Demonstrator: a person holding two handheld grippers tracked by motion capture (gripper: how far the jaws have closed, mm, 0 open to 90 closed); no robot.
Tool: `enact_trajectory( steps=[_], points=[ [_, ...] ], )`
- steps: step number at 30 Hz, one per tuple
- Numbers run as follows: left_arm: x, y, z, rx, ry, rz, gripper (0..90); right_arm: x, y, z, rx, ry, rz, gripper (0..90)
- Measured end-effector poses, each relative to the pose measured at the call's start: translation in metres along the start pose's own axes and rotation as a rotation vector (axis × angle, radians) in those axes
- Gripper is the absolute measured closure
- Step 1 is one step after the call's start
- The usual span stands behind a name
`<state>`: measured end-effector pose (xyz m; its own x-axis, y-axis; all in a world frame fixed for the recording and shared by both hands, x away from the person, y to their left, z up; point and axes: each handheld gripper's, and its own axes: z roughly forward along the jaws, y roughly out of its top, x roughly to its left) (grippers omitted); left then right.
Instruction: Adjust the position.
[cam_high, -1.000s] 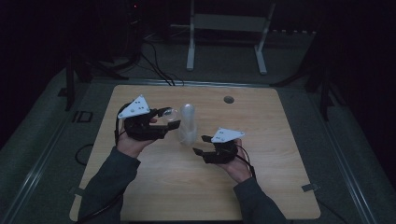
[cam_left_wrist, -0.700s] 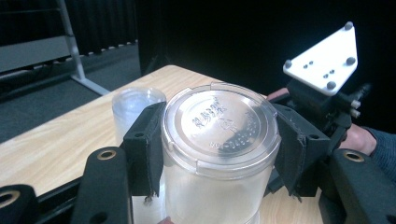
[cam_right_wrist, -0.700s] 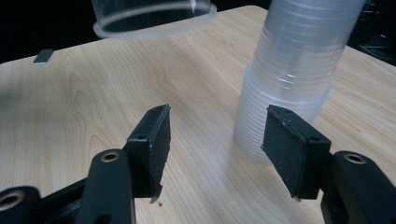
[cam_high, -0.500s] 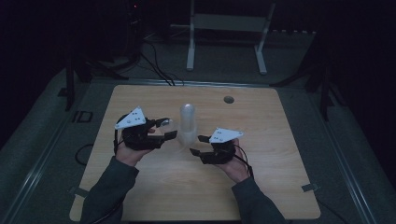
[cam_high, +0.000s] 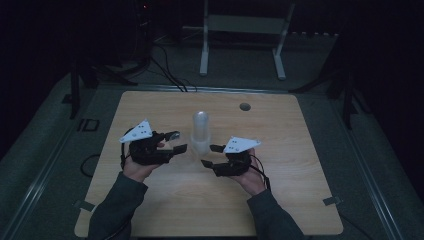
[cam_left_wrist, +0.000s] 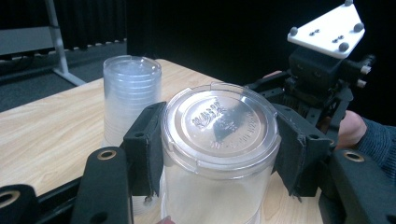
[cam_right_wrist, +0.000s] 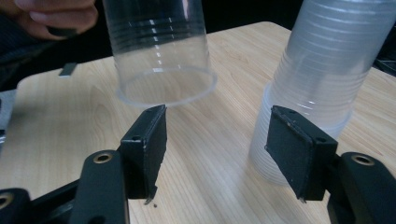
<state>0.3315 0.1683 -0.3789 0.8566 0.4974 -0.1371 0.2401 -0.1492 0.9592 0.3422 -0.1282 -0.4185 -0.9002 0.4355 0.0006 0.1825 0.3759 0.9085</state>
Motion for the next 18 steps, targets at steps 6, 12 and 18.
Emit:
enact_trajectory(
  steps=[6,12,18],
  points=[
    [0.001,-0.007,0.002,-0.013,-0.006,-0.008,41.1,0.000,0.002,-0.003,-0.022,0.017,-0.002,35.5],
    [0.004,-0.013,0.002,-0.036,-0.021,-0.026,41.1,0.001,0.002,-0.004,-0.041,0.041,0.008,32.3],
    [0.007,-0.018,0.003,-0.052,-0.042,-0.049,41.1,0.000,0.004,-0.005,-0.079,0.080,0.027,30.6]
  ],
)
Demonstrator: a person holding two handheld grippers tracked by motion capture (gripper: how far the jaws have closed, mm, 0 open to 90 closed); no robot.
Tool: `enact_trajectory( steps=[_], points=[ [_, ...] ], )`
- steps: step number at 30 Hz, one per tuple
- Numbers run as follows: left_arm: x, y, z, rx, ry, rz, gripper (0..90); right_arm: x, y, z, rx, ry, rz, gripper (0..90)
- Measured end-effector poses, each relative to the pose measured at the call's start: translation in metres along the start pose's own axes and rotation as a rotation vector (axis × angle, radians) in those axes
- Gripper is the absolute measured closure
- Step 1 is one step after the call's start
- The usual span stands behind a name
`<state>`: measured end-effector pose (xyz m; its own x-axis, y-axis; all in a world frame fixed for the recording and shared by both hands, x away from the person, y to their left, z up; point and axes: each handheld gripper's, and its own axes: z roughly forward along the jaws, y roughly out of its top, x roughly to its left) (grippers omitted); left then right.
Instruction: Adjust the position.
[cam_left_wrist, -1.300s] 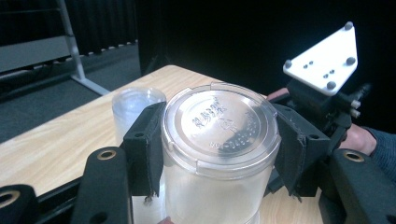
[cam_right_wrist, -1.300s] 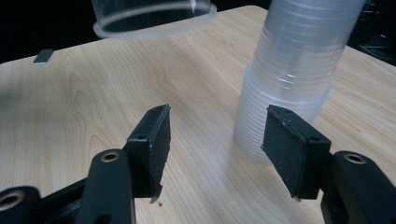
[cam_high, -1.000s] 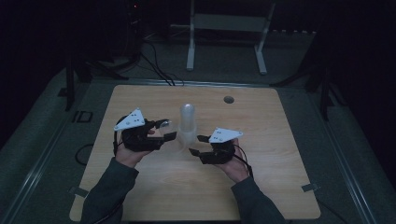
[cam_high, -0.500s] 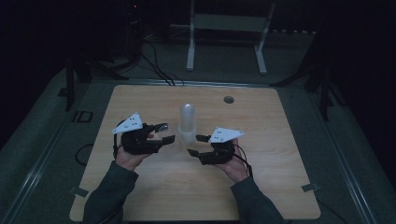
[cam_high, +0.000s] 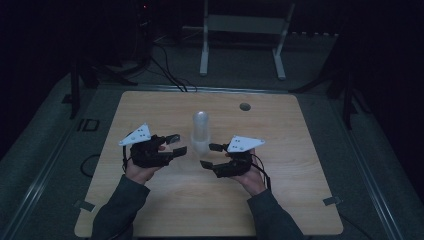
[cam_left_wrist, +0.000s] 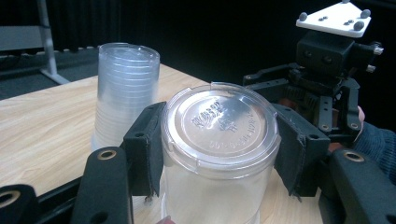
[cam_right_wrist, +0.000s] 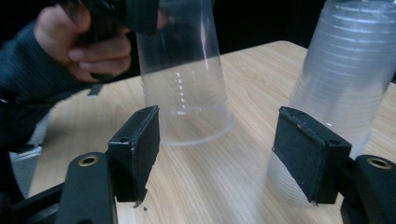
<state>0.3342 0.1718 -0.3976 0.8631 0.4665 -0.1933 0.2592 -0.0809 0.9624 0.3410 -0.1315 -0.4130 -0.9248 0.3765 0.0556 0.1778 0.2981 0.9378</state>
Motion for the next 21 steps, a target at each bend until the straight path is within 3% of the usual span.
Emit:
enact_trajectory(
  steps=[13,21],
  points=[
    [0.004,-0.006,-0.001,-0.087,-0.057,-0.062,41.2,0.000,0.005,0.004,-0.080,0.073,0.050,29.1],
    [0.004,-0.007,0.002,-0.103,-0.073,-0.092,41.2,0.001,0.006,0.011,-0.100,0.090,0.068,24.2]
  ],
)
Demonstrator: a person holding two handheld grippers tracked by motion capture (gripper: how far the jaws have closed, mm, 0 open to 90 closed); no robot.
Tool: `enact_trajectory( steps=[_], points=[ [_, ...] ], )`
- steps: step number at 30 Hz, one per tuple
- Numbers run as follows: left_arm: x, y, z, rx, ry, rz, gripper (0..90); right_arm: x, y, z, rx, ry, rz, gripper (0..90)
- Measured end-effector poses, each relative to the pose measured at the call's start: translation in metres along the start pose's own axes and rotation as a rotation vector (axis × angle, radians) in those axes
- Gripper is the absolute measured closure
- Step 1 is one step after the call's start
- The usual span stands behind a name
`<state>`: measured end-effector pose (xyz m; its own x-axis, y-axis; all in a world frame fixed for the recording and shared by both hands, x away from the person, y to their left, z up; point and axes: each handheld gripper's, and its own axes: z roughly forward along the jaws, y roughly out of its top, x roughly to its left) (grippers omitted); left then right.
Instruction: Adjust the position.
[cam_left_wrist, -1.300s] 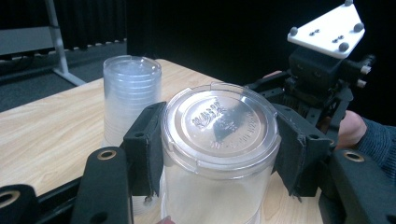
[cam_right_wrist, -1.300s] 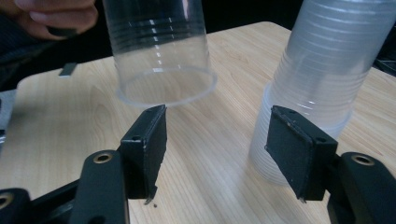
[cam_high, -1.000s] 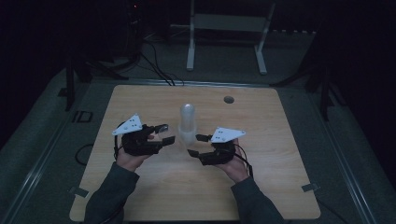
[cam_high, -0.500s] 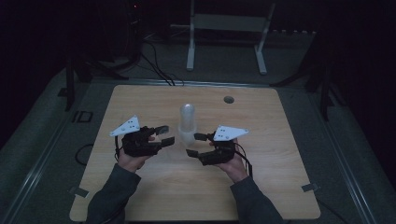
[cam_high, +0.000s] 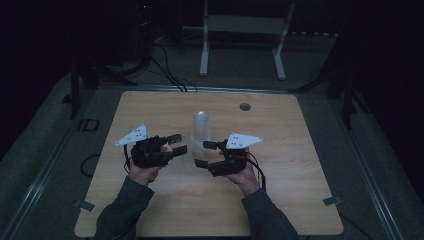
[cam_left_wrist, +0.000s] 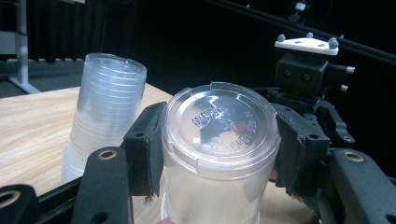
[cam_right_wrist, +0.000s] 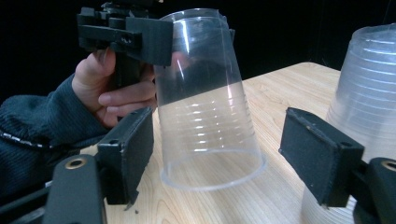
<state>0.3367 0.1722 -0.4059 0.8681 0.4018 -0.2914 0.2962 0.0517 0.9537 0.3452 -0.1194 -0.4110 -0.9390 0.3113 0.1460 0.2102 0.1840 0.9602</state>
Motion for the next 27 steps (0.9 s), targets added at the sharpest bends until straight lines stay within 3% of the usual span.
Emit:
enact_trajectory(
  steps=[4,12,16,27],
  points=[
    [0.002,-0.003,0.002,-0.007,-0.002,-0.019,41.2,-0.002,-0.001,0.003,-0.014,0.007,0.029,21.7],
    [0.004,-0.005,0.001,-0.072,-0.031,-0.073,41.3,-0.003,-0.003,0.006,-0.071,0.016,0.063,19.2],
    [0.005,-0.006,-0.001,-0.112,-0.023,-0.102,41.3,-0.003,-0.003,0.007,-0.092,0.028,0.073,19.2],
    [0.006,-0.009,0.001,-0.137,-0.046,-0.136,41.4,-0.004,-0.005,0.014,-0.083,0.045,0.094,18.9]
  ],
)
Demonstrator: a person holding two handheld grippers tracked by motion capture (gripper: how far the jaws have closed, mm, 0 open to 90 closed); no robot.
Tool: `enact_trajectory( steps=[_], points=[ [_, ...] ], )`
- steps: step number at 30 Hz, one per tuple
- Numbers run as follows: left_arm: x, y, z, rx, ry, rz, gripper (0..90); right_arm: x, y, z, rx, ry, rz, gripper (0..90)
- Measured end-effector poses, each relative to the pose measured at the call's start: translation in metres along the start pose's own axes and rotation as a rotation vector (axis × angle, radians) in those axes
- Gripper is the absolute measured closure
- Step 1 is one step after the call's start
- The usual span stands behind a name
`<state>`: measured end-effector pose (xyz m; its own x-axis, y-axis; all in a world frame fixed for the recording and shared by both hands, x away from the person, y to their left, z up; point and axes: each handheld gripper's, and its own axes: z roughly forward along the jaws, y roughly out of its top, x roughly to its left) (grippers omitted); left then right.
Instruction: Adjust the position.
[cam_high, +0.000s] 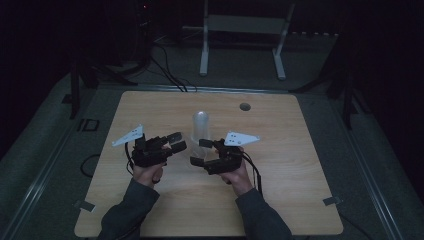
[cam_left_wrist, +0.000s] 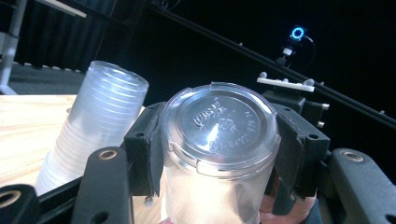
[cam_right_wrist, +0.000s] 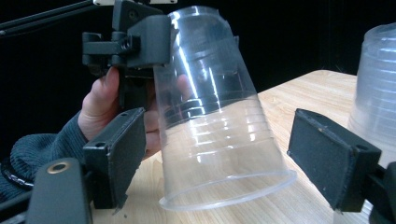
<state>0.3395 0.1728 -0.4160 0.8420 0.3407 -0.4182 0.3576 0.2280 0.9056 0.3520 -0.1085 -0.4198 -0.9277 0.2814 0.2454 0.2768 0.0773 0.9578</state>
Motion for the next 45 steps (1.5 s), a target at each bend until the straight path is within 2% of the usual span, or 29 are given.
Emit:
enact_trajectory(
  steps=[17,23,28,31,37,42,45],
  points=[
    [-0.004,-0.002,0.007,0.025,-0.030,0.005,41.4,0.005,0.000,0.008,0.047,0.005,-0.046,19.3],
    [-0.004,-0.002,0.007,0.023,-0.035,0.003,41.4,0.006,0.000,0.009,0.060,-0.001,-0.064,25.3],
    [-0.004,-0.002,0.007,0.025,-0.034,0.003,41.4,0.007,0.000,0.010,0.080,-0.011,-0.078,25.3],
    [-0.004,-0.003,0.008,0.023,-0.035,0.003,41.4,0.006,-0.001,0.011,0.086,-0.021,-0.071,22.0],
    [-0.004,-0.002,0.008,0.027,-0.036,0.006,41.4,0.007,-0.002,0.013,0.105,-0.018,-0.081,27.2],
    [-0.003,-0.002,0.008,0.044,-0.045,0.004,40.6,0.007,-0.001,0.012,0.120,-0.019,-0.092,28.6],
    [-0.004,-0.001,0.009,0.058,-0.036,0.010,37.3,0.007,0.000,0.011,0.129,-0.021,-0.101,28.7]
  ],
)
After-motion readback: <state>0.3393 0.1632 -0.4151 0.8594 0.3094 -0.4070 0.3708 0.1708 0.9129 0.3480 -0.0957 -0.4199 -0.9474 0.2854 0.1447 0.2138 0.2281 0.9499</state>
